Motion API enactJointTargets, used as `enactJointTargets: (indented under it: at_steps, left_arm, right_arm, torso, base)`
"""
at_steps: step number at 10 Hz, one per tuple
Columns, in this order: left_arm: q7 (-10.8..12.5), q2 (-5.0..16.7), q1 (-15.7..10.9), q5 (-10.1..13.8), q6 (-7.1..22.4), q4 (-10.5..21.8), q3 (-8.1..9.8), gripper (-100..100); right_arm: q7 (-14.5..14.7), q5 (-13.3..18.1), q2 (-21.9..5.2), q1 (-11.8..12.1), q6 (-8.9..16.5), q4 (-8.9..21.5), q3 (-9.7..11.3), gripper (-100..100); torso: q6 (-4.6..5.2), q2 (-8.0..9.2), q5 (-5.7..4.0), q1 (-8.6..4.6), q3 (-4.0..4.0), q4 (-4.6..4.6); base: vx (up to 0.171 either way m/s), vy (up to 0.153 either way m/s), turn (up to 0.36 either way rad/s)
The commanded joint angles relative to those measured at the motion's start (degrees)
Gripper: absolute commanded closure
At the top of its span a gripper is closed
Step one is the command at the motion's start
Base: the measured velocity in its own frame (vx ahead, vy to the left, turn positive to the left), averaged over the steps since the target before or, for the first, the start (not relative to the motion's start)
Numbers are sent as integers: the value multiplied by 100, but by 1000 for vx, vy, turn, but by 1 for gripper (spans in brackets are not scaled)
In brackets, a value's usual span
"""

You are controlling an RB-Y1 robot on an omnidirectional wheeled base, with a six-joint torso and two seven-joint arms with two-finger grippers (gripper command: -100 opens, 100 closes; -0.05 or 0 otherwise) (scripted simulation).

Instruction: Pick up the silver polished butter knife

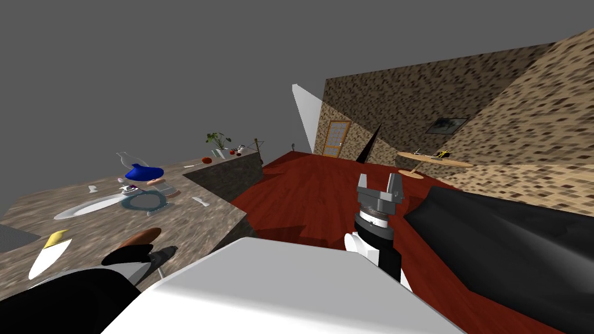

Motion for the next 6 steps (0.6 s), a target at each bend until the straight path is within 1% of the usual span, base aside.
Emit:
enactJointTargets:
  at_steps: [1, 2, 4, 5, 6]
  left_arm:
    - [0, 0, 0, 0, 0, 0, 0, 0]
    - [-15, 45, 85, 85, 99, -174, 77, 100]
    - [-21, 91, 194, 175, 235, -406, 170, 100]
    - [-34, 81, 159, 154, 153, -292, 140, 100]
    - [-38, 86, 162, 160, 168, -303, 145, 0]
  right_arm:
    - [0, 0, 0, 0, 0, 0, 0, 0]
    - [0, 0, 0, 0, 0, 0, 0, 0]
    - [0, 0, 0, 0, 0, 0, 0, 0]
    - [0, 0, 0, 0, 0, 0, 0, 0]
    - [0, 0, 0, 0, 0, 0, 0, 0]
  torso:
    - [0, 0, 0, 0, 0, 0]
    - [0, 0, 0, 0, 0, 0]
    - [-4, -3, -3, -13, -1, 0]
    - [-2, -5, -4, -15, -2, 0]
    - [-2, -2, -1, -8, -1, 1]
  base:
    - [0, 0, 0]
    - [12, -15, 65]
    - [19, -28, 59]
    - [8, -13, 10]
    - [0, 0, 0]
